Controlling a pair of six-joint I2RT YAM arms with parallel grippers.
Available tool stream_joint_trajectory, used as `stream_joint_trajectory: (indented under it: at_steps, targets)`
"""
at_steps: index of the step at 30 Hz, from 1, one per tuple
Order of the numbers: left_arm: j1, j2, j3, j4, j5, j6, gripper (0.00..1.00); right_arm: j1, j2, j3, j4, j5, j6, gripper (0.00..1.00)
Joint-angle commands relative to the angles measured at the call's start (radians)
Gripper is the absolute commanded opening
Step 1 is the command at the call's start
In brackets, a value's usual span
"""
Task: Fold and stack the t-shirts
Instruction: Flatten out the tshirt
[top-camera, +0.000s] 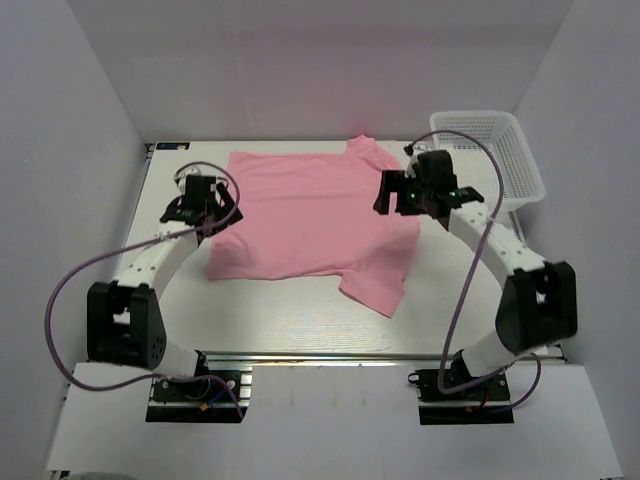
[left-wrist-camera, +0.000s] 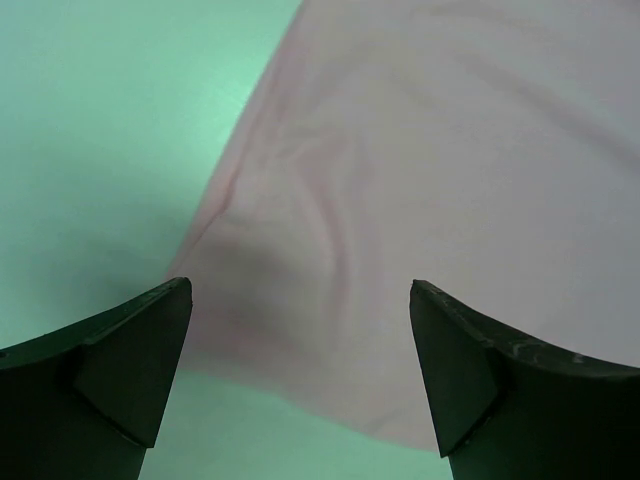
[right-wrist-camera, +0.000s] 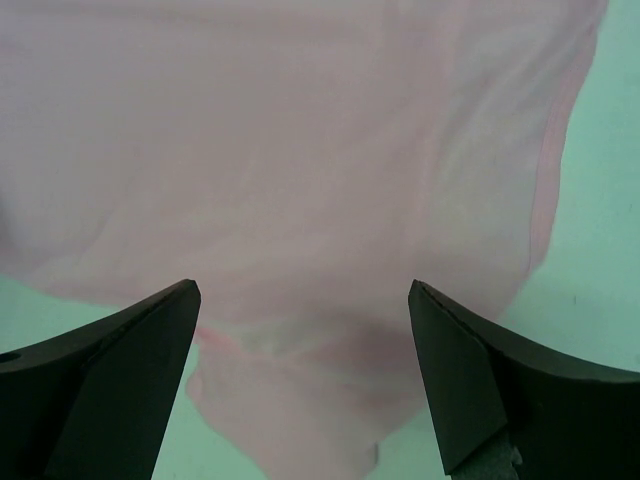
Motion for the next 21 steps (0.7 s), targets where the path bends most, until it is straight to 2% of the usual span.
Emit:
stream_joint_trajectory:
  at_steps: [1, 5, 10, 12, 20, 21]
  targets:
    - [0.013, -0.041, -0.186, -0.125, -0.116, -0.143, 1.00, 0.004, -0.082, -0.104, -0.073, 0.044, 0.050, 0.90]
    - [0.053, -0.096, -0.326, -0.111, -0.090, -0.187, 1.00, 0.017, -0.264, -0.299, -0.080, 0.063, 0.091, 0.90]
    - [0.085, -0.129, -0.405, -0.042, -0.064, -0.199, 0.87, 0.032, -0.364, -0.482, -0.086, -0.021, 0.145, 0.90]
    - [0.085, -0.138, -0.417, -0.015, -0.064, -0.209, 0.81, 0.043, -0.381, -0.527, -0.086, -0.031, 0.160, 0.90]
    - [0.114, -0.104, -0.462, 0.084, 0.006, -0.199, 0.73, 0.073, -0.424, -0.601, -0.106, -0.021, 0.189, 0.90]
    - [0.114, -0.090, -0.471, 0.110, 0.032, -0.187, 0.67, 0.080, -0.424, -0.601, -0.106, -0.021, 0.192, 0.90]
